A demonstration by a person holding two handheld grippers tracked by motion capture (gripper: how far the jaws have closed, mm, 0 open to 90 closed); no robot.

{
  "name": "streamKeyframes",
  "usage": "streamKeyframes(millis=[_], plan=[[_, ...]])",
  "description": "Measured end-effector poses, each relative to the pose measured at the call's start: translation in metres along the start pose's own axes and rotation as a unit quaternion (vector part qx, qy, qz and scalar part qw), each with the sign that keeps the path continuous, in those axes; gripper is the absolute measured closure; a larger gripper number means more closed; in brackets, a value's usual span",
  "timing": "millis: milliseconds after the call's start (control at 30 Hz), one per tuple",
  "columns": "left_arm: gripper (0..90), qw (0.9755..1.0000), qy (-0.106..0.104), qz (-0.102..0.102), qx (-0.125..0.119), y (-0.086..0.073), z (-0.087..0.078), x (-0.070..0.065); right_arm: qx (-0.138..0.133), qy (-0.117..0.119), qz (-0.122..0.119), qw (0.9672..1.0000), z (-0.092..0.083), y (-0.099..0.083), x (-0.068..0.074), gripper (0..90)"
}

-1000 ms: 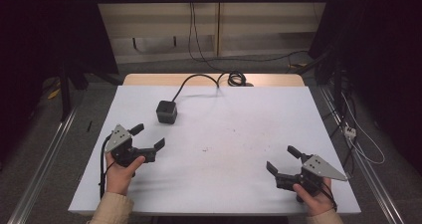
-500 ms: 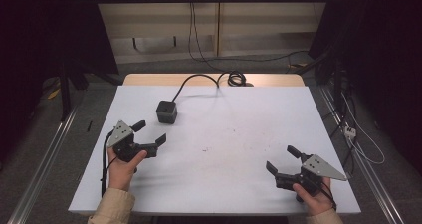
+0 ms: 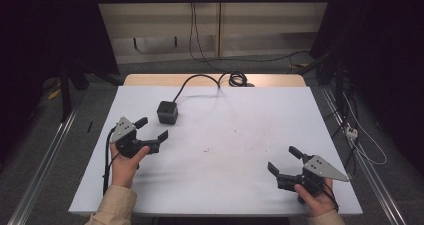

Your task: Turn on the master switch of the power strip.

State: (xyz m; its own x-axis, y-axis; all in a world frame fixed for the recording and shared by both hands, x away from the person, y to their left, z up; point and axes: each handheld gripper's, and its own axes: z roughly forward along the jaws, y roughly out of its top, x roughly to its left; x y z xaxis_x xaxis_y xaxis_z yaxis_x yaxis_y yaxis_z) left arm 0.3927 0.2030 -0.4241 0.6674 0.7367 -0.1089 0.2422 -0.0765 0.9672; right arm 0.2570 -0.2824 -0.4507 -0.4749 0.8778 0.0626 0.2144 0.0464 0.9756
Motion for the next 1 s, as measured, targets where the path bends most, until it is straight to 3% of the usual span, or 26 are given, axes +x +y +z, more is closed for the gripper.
streamKeyframes(millis=[1000], plan=[[6.8, 0.9999, 0.009, 0.011, 0.006, 0.006, 0.021, 0.009, 0.000, 0.000, -0.001, 1.0000, 0.000, 0.000, 0.000, 6.5]])
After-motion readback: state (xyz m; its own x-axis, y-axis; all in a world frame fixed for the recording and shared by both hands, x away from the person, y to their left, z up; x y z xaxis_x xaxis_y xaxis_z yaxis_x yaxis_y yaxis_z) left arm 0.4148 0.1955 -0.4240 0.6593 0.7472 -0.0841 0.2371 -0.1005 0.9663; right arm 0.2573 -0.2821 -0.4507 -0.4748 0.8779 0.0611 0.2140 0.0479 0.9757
